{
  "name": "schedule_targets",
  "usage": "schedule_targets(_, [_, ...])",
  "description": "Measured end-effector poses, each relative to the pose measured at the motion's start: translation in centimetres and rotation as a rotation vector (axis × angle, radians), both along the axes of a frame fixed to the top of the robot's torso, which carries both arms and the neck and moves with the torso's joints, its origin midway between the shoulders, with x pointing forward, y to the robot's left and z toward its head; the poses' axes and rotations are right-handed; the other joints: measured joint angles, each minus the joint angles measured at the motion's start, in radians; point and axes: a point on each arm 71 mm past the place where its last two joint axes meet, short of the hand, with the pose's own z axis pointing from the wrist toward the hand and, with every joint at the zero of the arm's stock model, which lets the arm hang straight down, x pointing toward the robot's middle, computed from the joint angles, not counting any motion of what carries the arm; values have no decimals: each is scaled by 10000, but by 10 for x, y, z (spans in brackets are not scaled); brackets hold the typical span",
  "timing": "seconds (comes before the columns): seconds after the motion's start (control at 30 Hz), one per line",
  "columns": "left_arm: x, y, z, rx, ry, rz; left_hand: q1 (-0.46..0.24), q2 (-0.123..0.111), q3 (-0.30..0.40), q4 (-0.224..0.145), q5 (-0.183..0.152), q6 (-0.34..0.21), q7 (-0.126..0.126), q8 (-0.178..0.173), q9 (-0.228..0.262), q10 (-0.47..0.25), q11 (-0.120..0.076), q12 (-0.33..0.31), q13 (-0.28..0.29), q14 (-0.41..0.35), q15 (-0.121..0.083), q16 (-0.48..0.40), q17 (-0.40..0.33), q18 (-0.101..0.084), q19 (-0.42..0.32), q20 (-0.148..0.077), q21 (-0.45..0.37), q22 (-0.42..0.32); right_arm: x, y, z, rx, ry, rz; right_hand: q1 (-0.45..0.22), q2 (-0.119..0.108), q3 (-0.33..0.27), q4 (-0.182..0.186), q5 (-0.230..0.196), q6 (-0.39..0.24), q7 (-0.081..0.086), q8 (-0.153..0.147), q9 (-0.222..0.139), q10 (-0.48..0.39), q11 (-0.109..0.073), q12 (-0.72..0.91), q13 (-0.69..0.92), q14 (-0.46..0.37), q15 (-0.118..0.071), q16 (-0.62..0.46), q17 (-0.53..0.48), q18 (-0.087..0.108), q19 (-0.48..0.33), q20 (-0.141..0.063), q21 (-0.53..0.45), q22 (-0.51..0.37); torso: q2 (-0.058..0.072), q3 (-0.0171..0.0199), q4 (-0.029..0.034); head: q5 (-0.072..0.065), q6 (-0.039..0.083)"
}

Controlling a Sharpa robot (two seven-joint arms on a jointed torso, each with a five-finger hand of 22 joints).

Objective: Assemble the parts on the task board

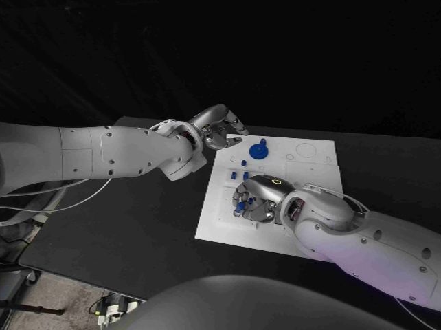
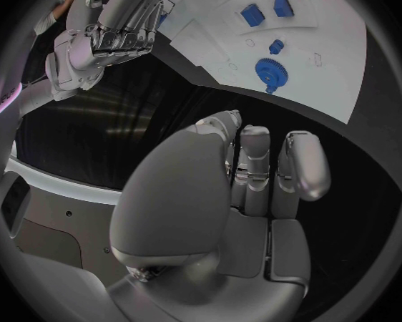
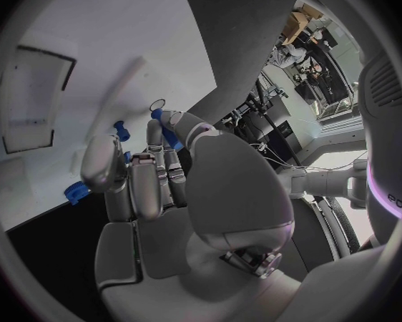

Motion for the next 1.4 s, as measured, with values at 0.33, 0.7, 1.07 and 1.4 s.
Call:
schedule_targets(0.33, [0,0,-1,5,39,-10,0,0,0,0,0,0,0,0,0,0,0,0,0,0,0,0,0,0,-1,1,0,0,-2,3,-5,-79,-51,68,1,0,-1,0,0,-2,0,0,7,12,12,1,-10,0,0,0,-1,0,0,0,0,0,0,-1,0,-8,0])
schedule_targets(0.7, [0,-1,-2,15,87,-19,0,0,0,0,0,0,0,0,0,0,0,0,0,0,0,0,-8,0,-1,1,0,0,-3,4,-7,-112,-44,83,1,-1,-2,0,-1,-7,0,-8,4,-11,-10,-43,-7,0,0,0,-2,0,0,0,0,0,-1,-4,1,10,0])
schedule_targets(1.07, [0,-1,-3,20,134,-27,0,0,3,-3,0,0,0,0,0,0,0,0,0,0,0,0,-7,0,-1,1,0,0,-4,4,-9,-226,27,96,1,-1,28,-31,-4,-32,-7,-68,-12,-85,-12,-107,-24,-58,58,-76,-224,0,-127,18,-207,0,-3,-2,-1,0,0])
schedule_targets(1.4, [0,-2,-4,25,175,-56,0,0,29,-30,0,0,0,0,0,0,0,0,0,-35,35,0,-18,0,-1,1,0,0,-5,4,-11,-426,71,86,-50,-51,29,-87,-10,-39,-13,-166,-58,-366,26,-108,66,-253,106,-172,-413,0,-359,71,-433,0,-2,-2,-1,17,0])
